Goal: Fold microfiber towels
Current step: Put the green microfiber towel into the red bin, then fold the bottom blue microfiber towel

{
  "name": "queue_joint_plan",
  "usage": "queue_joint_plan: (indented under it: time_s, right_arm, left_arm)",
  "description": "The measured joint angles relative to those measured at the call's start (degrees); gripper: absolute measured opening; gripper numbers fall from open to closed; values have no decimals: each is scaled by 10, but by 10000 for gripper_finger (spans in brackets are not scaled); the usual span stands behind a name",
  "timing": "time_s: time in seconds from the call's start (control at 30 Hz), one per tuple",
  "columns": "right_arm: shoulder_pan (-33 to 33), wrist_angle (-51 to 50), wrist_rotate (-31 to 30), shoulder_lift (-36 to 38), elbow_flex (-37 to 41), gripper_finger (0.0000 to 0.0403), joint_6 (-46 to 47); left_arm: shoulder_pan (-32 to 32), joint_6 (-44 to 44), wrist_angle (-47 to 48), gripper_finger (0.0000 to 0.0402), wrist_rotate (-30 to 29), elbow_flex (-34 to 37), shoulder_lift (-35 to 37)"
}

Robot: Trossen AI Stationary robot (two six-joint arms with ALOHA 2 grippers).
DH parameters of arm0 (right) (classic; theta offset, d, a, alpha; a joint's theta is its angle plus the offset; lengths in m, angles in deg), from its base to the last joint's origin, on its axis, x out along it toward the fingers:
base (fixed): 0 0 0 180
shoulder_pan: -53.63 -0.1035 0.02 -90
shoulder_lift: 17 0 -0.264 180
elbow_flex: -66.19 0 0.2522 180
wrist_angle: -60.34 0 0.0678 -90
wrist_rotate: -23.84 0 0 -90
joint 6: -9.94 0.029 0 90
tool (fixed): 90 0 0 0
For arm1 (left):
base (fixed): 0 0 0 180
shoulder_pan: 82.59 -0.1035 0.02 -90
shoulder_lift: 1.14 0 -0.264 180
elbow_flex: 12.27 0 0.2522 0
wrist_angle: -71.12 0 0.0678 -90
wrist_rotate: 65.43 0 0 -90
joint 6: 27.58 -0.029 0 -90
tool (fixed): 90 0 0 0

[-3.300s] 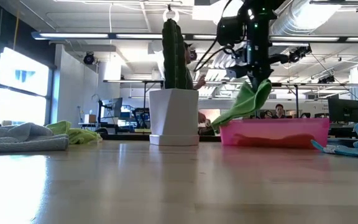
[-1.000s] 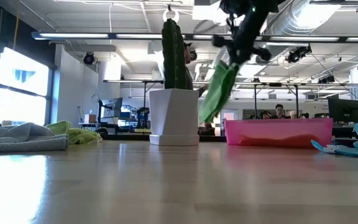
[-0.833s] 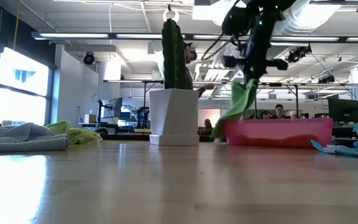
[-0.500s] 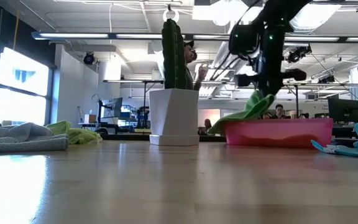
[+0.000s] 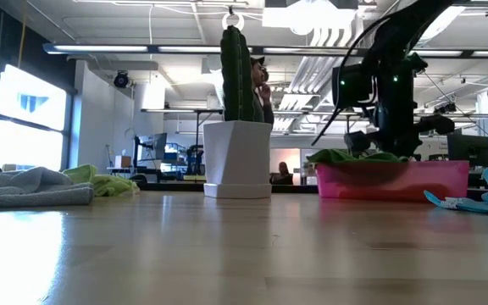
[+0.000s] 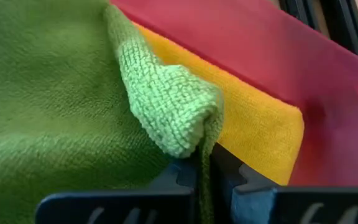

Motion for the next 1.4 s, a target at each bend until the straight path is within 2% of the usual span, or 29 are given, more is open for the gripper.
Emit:
queue_joint_plan:
  time_s: [0.2, 0.43, 0.77, 0.9, 1.17, 1.27, 1.4]
  right_arm:
    - [2, -7, -22, 49, 0, 0, -11]
    - [2, -76, -39, 125, 0, 0, 1]
    - [1, -116, -38, 125, 0, 7, 9]
    - [1, -124, -40, 125, 0, 47, 3]
    - [-12, -154, -38, 131, 0, 163, -7]
    - [-29, -143, -30, 144, 0, 180, -39]
    - [-71, -84, -24, 176, 0, 180, -109]
  left_arm:
    - [0, 10, 0, 177, 0, 0, 0]
    - [0, 15, 0, 177, 0, 0, 0]
    - [0, 18, -1, 177, -2, 0, 0]
    - [0, 19, -2, 177, -2, 0, 0]
    - [-5, 19, -1, 177, -4, 0, 0]
    - [-12, 14, -1, 177, -7, 0, 0]
    - [-32, -8, 0, 177, -14, 0, 0]
